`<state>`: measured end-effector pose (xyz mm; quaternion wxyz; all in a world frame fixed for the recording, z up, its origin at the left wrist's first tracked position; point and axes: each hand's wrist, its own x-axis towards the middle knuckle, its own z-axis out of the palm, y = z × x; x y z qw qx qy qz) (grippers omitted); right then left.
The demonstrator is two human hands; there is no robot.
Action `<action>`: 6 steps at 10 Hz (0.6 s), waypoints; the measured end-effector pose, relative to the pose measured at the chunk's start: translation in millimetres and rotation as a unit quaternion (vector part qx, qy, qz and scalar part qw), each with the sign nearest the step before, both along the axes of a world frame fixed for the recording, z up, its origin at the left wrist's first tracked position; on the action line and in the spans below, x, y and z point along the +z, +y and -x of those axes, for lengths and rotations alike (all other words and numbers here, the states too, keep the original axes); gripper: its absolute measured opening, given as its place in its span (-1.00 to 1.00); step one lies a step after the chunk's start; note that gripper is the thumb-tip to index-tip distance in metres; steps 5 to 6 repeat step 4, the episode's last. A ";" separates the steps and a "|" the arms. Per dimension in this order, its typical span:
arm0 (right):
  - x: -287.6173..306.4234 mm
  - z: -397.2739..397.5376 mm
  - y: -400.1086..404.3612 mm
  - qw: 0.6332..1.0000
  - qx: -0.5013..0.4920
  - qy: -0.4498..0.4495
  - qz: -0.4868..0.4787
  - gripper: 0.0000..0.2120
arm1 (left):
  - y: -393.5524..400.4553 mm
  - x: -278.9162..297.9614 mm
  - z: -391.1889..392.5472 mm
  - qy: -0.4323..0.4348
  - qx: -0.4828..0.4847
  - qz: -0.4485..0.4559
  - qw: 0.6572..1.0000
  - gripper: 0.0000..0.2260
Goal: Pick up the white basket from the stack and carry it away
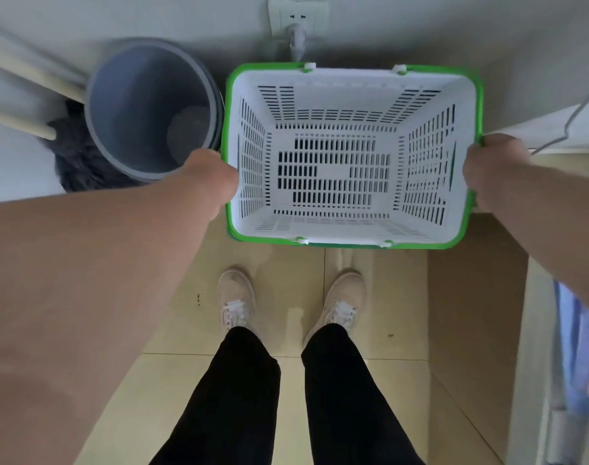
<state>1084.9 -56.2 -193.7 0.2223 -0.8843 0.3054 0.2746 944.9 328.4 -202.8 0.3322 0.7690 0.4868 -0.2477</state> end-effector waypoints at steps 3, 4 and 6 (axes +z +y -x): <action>30.4 28.6 18.5 0.993 0.067 -0.092 0.006 -0.86 | -6.0 31.1 5.1 -0.089 0.002 0.054 0.995 -0.55; 62.8 41.0 34.8 0.988 0.083 -0.120 -0.045 -0.79 | 1.1 67.2 5.2 -0.143 -0.003 0.091 0.985 -0.28; 62.8 41.0 34.8 0.988 0.083 -0.120 -0.045 -0.79 | 1.1 67.2 5.2 -0.143 -0.003 0.091 0.985 -0.28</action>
